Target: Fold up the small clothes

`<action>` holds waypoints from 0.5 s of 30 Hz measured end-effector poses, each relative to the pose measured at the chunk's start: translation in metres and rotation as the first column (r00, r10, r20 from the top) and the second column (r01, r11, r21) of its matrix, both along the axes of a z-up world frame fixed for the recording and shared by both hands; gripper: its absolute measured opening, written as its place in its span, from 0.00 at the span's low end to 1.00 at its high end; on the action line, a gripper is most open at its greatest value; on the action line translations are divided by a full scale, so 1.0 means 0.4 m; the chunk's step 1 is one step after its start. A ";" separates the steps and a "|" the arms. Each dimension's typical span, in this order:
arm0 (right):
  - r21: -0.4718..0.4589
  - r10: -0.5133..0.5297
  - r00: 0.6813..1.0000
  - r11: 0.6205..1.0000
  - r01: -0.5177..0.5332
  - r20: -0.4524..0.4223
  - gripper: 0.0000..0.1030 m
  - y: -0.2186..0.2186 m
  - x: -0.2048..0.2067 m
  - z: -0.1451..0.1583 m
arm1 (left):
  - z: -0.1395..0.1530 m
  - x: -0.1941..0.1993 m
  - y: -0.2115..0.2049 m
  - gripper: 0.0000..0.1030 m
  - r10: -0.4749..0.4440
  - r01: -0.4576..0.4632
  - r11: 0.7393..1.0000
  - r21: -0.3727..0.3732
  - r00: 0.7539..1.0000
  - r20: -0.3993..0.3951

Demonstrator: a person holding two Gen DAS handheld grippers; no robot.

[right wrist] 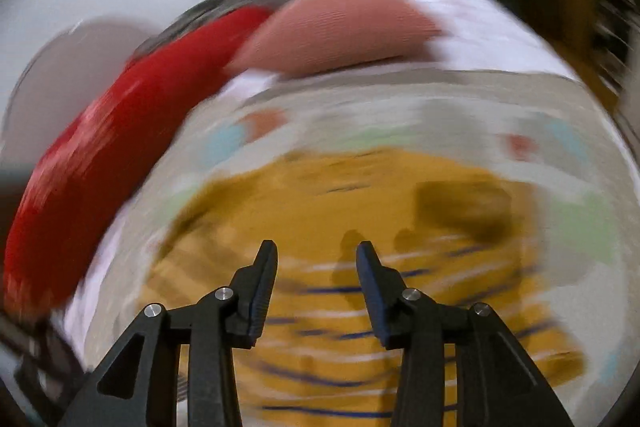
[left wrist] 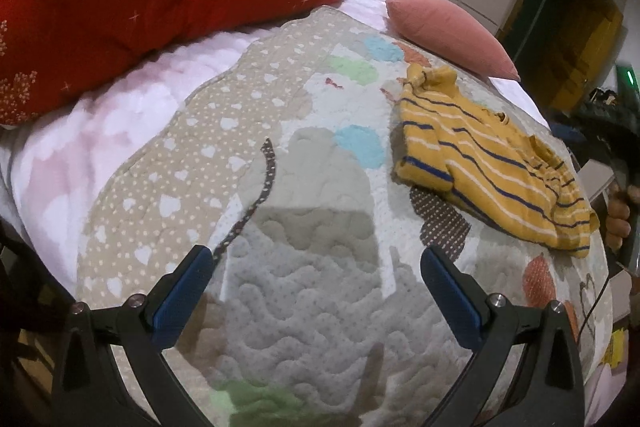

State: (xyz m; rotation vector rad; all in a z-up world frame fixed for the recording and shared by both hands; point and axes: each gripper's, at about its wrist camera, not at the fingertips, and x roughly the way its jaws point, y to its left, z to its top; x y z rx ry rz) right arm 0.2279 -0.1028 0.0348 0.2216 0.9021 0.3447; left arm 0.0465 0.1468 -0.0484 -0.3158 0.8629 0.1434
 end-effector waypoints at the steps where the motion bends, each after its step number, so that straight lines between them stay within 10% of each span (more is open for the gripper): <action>1: -0.006 0.081 0.997 0.997 -0.081 -0.006 0.44 0.082 -0.004 -0.007 | 0.002 -0.004 0.004 1.00 0.003 -0.003 1.000 0.010 1.000 0.000; 8: -0.107 0.383 0.918 0.913 -0.393 -0.101 0.26 0.490 -0.039 -0.144 | 0.025 -0.037 0.085 1.00 0.077 -0.078 0.993 0.088 0.997 0.012; 15: -0.156 0.359 0.912 0.907 -0.391 -0.198 0.27 0.629 0.048 -0.229 | 0.014 -0.059 0.153 1.00 0.128 -0.126 0.987 0.103 0.992 -0.010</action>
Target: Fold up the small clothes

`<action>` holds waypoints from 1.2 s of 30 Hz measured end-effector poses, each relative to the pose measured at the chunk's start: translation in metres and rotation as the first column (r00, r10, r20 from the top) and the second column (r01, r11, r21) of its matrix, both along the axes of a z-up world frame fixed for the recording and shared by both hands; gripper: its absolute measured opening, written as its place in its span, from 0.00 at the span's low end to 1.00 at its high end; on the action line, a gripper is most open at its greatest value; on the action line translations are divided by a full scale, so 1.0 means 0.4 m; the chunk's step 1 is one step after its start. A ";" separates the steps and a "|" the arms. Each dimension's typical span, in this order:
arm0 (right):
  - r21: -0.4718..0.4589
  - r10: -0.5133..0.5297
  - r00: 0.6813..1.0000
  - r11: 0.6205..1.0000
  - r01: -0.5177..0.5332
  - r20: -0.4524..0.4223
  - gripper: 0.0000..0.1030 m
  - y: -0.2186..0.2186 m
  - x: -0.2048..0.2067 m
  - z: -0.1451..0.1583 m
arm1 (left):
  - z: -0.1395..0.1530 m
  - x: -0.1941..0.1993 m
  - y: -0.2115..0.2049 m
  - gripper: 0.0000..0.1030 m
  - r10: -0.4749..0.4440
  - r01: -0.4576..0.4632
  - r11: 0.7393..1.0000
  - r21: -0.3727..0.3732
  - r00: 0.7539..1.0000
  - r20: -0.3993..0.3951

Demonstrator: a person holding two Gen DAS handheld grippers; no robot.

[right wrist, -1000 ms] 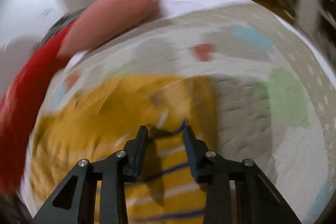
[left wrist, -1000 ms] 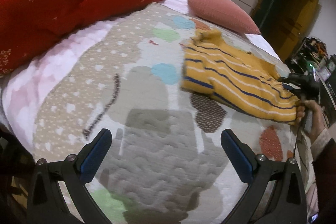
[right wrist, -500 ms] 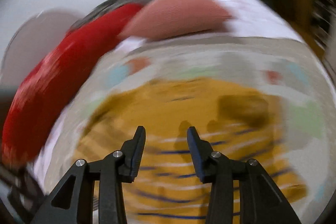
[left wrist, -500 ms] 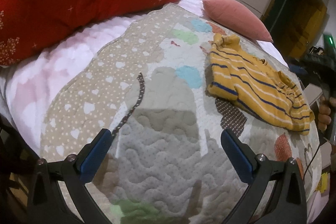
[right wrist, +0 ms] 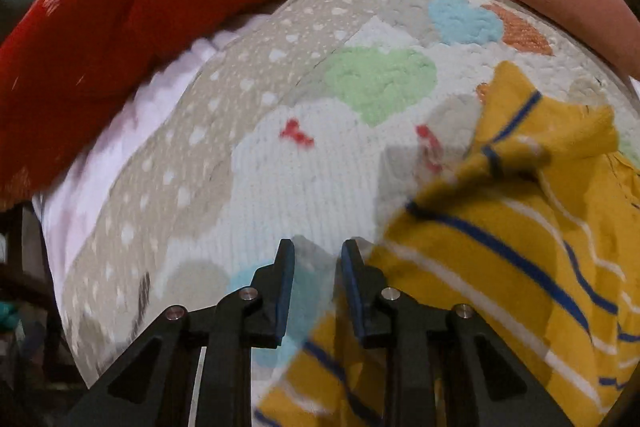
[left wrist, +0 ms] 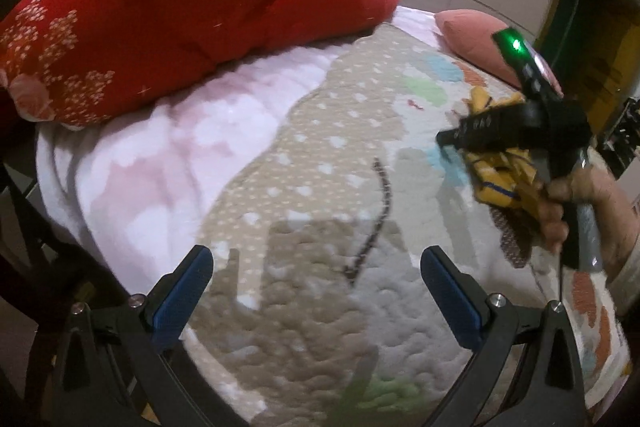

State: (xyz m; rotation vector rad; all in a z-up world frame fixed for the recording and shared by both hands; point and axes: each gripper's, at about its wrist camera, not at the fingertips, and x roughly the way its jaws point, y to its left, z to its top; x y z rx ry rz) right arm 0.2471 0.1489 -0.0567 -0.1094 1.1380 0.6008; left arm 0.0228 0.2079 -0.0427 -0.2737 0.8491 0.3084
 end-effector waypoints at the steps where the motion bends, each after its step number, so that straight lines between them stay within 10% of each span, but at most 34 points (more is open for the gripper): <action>1: 0.006 -0.005 1.000 1.000 0.005 0.004 0.27 0.000 0.003 0.007 | -0.001 -0.002 0.005 1.00 0.003 -0.003 1.000 0.008 1.000 -0.003; 11: 0.107 -0.193 0.965 0.979 0.176 0.177 0.47 -0.118 -0.010 0.143 | -0.019 -0.010 0.030 1.00 0.012 -0.012 1.000 0.026 1.000 -0.019; 18: 0.019 -0.278 0.954 0.961 0.277 0.113 0.52 -0.133 0.063 0.075 | -0.031 -0.005 0.036 1.00 0.009 -0.009 1.000 0.011 0.999 -0.030; 24: -0.083 -0.215 0.972 0.971 0.223 0.099 0.75 -0.065 0.129 0.026 | -0.041 -0.006 0.048 1.00 0.025 -0.025 1.000 0.002 0.999 -0.041; 36: -0.136 -0.111 0.982 0.982 0.133 0.153 0.75 -0.068 -0.008 0.099 | -0.053 -0.017 0.037 1.00 0.013 -0.014 1.000 -0.023 0.999 -0.048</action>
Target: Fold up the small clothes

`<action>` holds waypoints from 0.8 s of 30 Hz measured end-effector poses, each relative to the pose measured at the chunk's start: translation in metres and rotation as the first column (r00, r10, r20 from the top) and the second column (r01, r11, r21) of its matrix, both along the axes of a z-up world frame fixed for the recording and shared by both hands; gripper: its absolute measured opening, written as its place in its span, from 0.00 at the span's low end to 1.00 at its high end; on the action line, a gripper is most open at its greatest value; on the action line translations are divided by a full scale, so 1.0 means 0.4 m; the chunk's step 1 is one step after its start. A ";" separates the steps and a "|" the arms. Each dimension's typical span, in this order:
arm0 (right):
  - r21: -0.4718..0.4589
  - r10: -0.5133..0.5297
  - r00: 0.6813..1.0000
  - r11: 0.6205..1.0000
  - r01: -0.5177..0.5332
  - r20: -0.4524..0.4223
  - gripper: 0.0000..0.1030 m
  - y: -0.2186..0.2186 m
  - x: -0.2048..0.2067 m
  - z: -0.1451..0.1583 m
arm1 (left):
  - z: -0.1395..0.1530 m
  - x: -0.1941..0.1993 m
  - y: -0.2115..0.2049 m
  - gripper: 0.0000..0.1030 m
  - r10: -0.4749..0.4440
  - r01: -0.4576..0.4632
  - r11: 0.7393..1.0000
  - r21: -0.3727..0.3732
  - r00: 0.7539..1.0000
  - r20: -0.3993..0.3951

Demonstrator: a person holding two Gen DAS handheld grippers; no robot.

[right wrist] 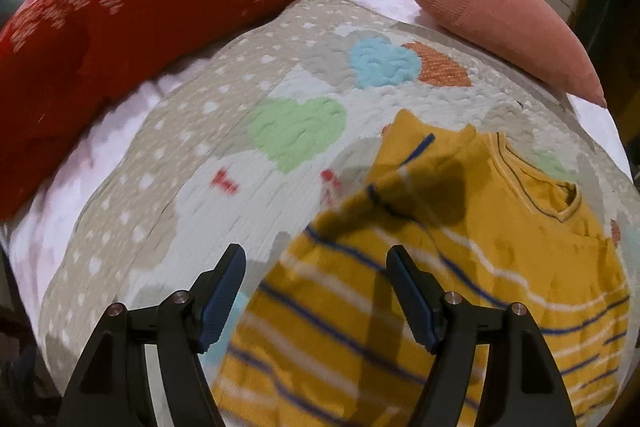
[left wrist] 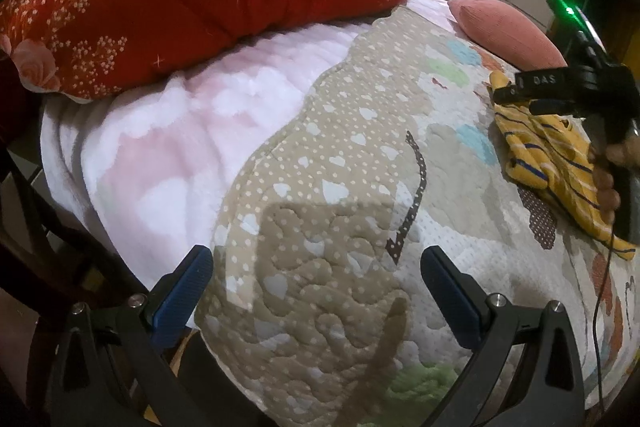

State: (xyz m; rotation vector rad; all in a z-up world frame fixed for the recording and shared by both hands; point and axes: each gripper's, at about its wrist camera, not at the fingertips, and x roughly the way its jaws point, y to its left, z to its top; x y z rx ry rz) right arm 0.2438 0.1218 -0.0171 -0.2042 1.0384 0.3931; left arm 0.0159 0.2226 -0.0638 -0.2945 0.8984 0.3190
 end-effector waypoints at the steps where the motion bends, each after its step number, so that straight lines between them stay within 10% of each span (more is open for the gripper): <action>1: -0.013 0.015 1.000 1.000 -0.015 0.003 0.75 0.005 -0.020 0.003 | -0.002 -0.004 0.002 1.00 0.002 -0.002 1.000 -0.006 1.000 0.000; 10: -0.296 0.180 0.977 0.945 -0.140 0.111 0.77 0.099 -0.187 -0.065 | -0.014 -0.046 0.039 1.00 0.045 -0.045 0.998 -0.035 0.999 -0.004; 17: -0.620 0.209 0.935 0.785 0.015 0.288 0.73 0.155 -0.203 -0.140 | -0.016 -0.066 0.054 1.00 0.064 -0.064 0.997 -0.040 0.998 -0.004; 22: -0.591 0.183 0.951 0.806 -0.001 0.248 0.20 0.160 -0.174 -0.153 | 0.003 -0.077 0.041 1.00 0.060 -0.060 0.997 -0.038 0.998 0.001; 24: -0.542 0.169 0.954 0.840 -0.007 0.248 0.15 0.141 -0.171 -0.133 | 0.020 -0.086 0.026 1.00 0.051 -0.050 0.999 -0.018 0.999 0.011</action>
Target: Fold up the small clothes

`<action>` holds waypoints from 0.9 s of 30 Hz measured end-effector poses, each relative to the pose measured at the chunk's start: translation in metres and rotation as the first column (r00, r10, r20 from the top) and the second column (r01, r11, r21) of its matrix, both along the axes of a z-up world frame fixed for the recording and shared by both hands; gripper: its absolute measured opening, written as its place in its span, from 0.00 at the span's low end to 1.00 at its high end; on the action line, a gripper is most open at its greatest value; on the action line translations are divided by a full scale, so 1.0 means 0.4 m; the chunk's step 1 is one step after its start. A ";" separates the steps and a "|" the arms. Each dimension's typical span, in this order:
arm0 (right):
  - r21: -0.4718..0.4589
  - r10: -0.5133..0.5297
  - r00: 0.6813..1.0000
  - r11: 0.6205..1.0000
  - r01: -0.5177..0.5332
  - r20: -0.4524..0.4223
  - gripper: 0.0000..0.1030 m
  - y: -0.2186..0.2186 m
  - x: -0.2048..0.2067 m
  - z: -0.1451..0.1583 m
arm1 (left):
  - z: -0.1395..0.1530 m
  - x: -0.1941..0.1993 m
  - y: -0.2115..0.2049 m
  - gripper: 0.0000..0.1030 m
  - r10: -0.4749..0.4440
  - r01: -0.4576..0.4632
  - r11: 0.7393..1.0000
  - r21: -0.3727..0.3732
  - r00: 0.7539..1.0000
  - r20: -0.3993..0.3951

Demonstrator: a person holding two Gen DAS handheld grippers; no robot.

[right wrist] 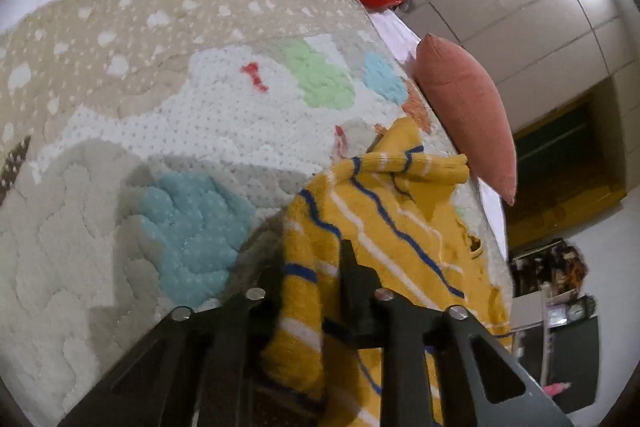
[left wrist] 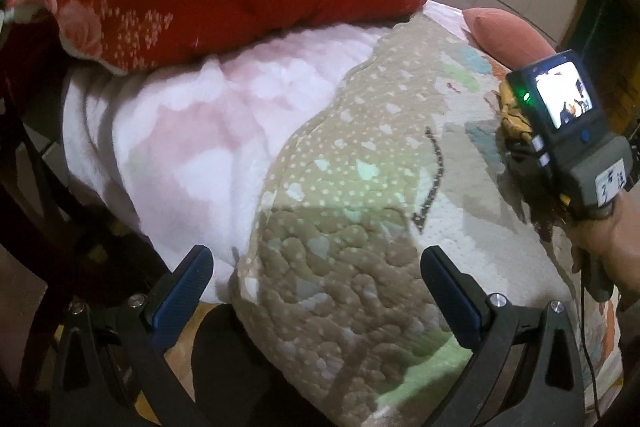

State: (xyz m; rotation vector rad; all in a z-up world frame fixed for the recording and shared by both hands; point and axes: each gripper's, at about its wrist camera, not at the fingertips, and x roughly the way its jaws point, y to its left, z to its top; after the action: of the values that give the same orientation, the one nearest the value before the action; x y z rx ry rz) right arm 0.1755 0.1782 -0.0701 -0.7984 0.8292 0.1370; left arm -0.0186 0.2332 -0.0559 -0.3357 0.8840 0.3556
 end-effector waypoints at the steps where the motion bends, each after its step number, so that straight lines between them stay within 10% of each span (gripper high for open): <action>1: 0.052 -0.003 1.000 0.999 0.004 -0.012 0.13 -0.017 -0.001 0.020 | 0.011 -0.002 -0.010 1.00 -0.006 0.006 1.000 0.015 1.000 0.005; 11: 0.551 -0.299 0.954 0.792 0.263 -0.025 0.07 -0.556 0.042 0.318 | 0.088 0.044 -0.162 1.00 -0.123 0.122 0.990 0.064 0.992 0.022; 20: 0.614 -0.627 0.732 0.475 0.630 -0.267 0.04 -1.168 -0.030 0.136 | 0.088 0.115 -0.340 1.00 -0.278 0.279 0.959 0.060 0.960 -0.021; 23: 0.666 -0.571 0.755 0.430 0.610 -0.323 0.07 -1.209 -0.072 0.090 | 0.088 0.136 -0.387 1.00 -0.321 0.322 0.946 0.027 0.947 -0.024; 27: 0.707 -0.529 0.807 0.463 0.534 -0.263 0.12 -1.201 -0.113 0.137 | 0.091 0.162 -0.433 1.00 -0.361 0.361 0.933 0.011 0.932 -0.022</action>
State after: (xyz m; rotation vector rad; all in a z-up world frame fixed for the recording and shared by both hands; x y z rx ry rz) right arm 0.1304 -0.3021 -0.0152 0.3034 0.8887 -0.0849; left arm 0.0463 0.0601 -0.0196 -0.1498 0.9415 0.0241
